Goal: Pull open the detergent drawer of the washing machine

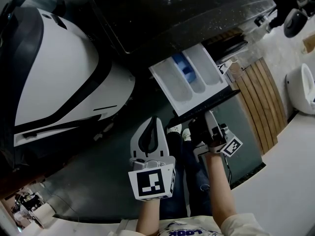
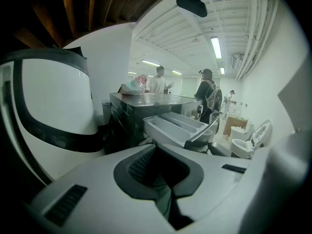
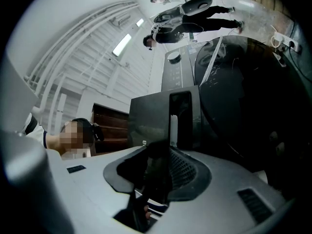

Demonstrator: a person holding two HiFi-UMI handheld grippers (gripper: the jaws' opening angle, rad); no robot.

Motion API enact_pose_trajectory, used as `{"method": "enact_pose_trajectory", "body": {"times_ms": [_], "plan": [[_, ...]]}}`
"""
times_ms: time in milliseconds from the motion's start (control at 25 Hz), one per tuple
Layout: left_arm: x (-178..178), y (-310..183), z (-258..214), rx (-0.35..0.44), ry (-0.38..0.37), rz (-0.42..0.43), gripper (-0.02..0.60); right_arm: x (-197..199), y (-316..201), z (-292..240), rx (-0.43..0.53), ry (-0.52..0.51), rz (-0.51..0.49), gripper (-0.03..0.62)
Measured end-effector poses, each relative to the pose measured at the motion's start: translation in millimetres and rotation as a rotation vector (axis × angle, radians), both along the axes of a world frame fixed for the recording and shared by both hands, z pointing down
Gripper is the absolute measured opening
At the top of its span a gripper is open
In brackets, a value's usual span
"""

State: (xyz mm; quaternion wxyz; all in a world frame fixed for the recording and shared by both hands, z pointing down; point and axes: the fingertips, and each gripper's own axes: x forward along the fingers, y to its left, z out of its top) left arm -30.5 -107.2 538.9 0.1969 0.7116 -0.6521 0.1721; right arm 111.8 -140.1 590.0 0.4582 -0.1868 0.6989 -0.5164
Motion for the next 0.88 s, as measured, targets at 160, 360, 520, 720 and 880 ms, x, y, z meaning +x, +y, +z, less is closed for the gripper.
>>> {"method": "enact_pose_trajectory", "body": {"times_ms": [160,360,520,720,880], "plan": [[0,2,0,-0.012,-0.010,0.000,0.014,0,0,1,0.001,0.000,-0.010,0.144],[-3,1,-7,0.001,-0.008,-0.015,0.014,4,2,1,-0.015,0.029,-0.026,0.171],[-5,0,-19,0.020,-0.007,-0.022,0.014,18,6,1,-0.069,0.061,0.015,0.209],[-11,1,-45,0.044,-0.008,-0.041,0.014,36,9,-17,-0.118,0.150,0.086,0.201],[-13,-1,-75,0.082,-0.004,-0.050,0.014,40,10,-55,-0.081,0.276,0.092,0.154]]}}
